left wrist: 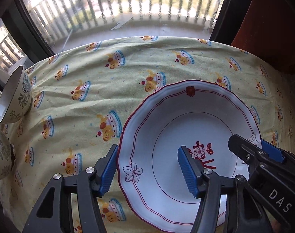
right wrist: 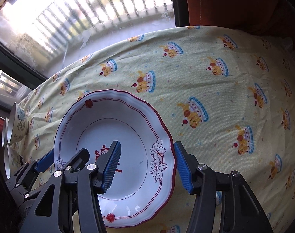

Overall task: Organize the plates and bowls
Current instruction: 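Move both grippers to the red-rimmed plate and grasp its rim, then lift the red-rimmed plate with both grippers and carry it over the stack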

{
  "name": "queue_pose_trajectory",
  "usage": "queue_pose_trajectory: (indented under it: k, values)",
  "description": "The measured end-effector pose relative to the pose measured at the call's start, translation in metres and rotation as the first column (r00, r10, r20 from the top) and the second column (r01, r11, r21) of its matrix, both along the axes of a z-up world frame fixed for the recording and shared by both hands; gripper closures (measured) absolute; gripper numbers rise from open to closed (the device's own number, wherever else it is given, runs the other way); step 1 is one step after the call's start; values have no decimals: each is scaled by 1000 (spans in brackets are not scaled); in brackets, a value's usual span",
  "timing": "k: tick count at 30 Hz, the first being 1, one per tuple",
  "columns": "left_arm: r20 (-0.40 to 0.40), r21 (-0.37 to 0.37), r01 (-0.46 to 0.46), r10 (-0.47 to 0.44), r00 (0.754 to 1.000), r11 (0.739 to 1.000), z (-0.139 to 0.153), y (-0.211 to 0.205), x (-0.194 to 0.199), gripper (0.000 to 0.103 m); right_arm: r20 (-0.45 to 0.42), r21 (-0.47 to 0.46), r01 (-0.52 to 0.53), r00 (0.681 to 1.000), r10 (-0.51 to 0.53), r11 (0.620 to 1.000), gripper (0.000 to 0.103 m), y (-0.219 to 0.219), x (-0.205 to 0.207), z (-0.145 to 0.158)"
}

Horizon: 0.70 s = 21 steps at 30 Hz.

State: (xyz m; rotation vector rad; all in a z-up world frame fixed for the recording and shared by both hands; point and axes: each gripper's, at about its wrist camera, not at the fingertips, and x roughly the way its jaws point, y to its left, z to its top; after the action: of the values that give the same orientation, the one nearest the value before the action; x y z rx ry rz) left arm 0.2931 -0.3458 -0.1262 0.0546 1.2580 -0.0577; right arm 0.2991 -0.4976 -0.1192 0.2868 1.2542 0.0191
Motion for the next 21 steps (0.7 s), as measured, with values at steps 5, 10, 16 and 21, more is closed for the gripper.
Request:
queue_pose_trajectory:
  k: [5, 10, 16, 21]
  values:
    - [15, 4, -46, 46, 999, 999, 0, 4, -4, 53, 3, 1, -18, 1000, 18, 1000, 52, 3, -7, 0]
    - [25, 53, -31, 30, 999, 998, -3, -1, -3, 52, 11, -43, -49, 999, 49, 998, 62, 2, -6, -5]
    - [27, 53, -50, 49, 998, 997, -3, -1, 0, 48, 11, -92, -65, 998, 67, 994, 62, 11, -5, -13]
    - [41, 44, -48, 46, 998, 998, 6, 3, -1, 48, 15, -123, -52, 998, 55, 991, 62, 13, -7, -6]
